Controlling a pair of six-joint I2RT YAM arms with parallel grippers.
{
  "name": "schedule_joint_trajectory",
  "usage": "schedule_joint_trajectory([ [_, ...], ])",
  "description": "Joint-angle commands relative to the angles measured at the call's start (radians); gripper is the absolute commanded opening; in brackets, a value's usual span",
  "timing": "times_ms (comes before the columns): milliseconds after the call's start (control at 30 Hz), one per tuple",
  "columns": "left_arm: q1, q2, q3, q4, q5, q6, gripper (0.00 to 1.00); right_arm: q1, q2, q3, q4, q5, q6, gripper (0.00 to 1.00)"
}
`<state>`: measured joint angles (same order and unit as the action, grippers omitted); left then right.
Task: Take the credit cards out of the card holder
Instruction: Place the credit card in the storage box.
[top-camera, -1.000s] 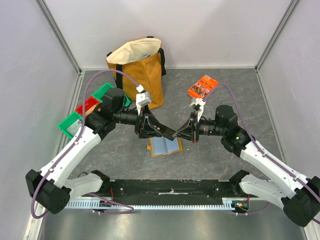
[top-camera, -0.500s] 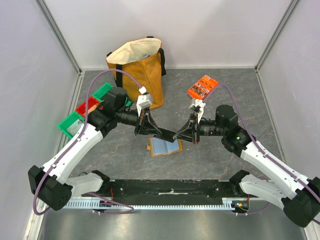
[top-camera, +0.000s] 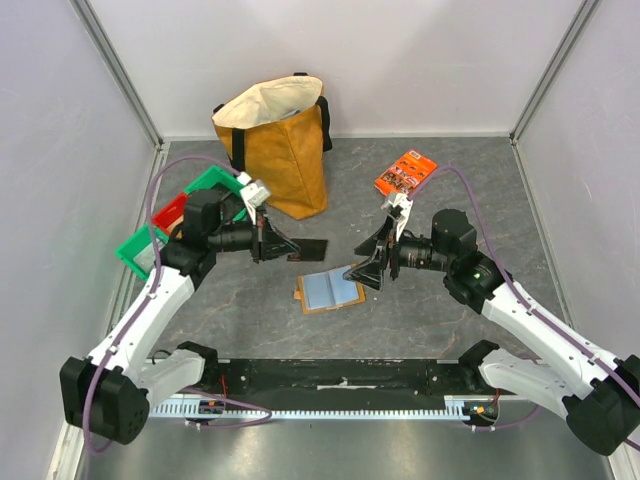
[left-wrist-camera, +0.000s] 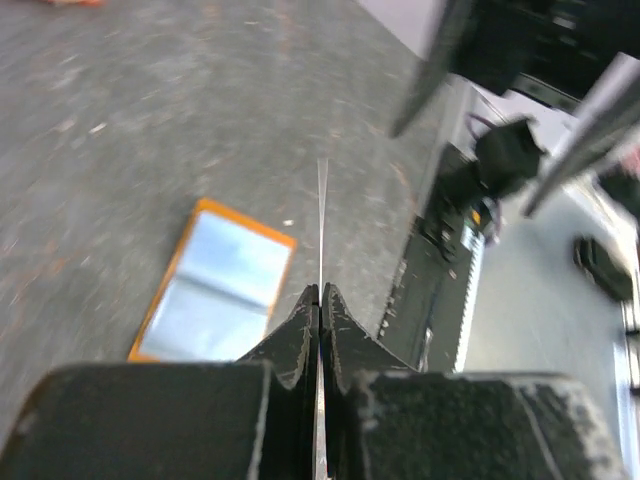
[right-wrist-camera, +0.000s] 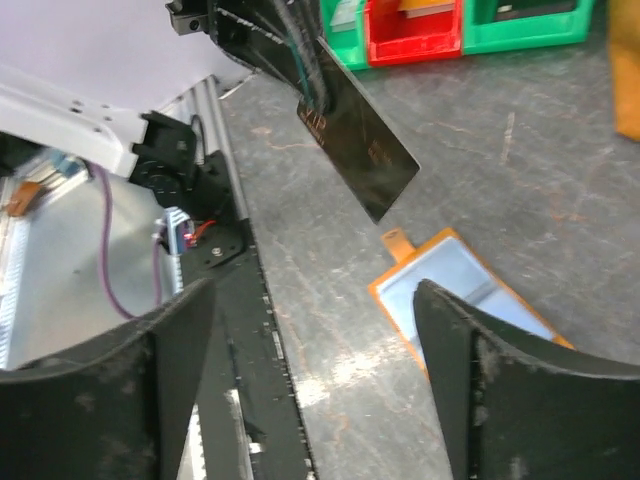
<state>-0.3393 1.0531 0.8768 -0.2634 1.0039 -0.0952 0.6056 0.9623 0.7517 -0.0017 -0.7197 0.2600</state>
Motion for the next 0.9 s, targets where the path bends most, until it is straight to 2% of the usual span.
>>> schedule_joint_trajectory([
  [0, 0.130, -0.076, -0.111, 0.184, -0.267, -0.302, 0.02, -0.010, -0.023, 0.024, 0.003, 0.110, -0.004, 0.96],
  [100, 0.229, -0.099, -0.160, 0.182, -0.434, -0.424, 0.02, -0.010, -0.023, 0.018, -0.032, 0.157, -0.008, 0.98],
  [200, 0.369, -0.101, -0.200, 0.193, -0.543, -0.541, 0.02, -0.010, -0.020, 0.011, -0.049, 0.187, -0.011, 0.98],
  [333, 0.473, -0.039, -0.182, 0.208, -0.669, -0.615, 0.02, -0.010, -0.023, -0.006, -0.058, 0.244, -0.019, 0.98],
  [533, 0.519, 0.191, -0.032, 0.222, -0.797, -0.630, 0.02, -0.010, -0.023, -0.023, -0.060, 0.270, -0.045, 0.98],
  [867, 0.526, 0.539, 0.204, 0.213, -0.777, -0.695, 0.02, -0.010, -0.028, -0.032, -0.063, 0.304, -0.062, 0.98],
])
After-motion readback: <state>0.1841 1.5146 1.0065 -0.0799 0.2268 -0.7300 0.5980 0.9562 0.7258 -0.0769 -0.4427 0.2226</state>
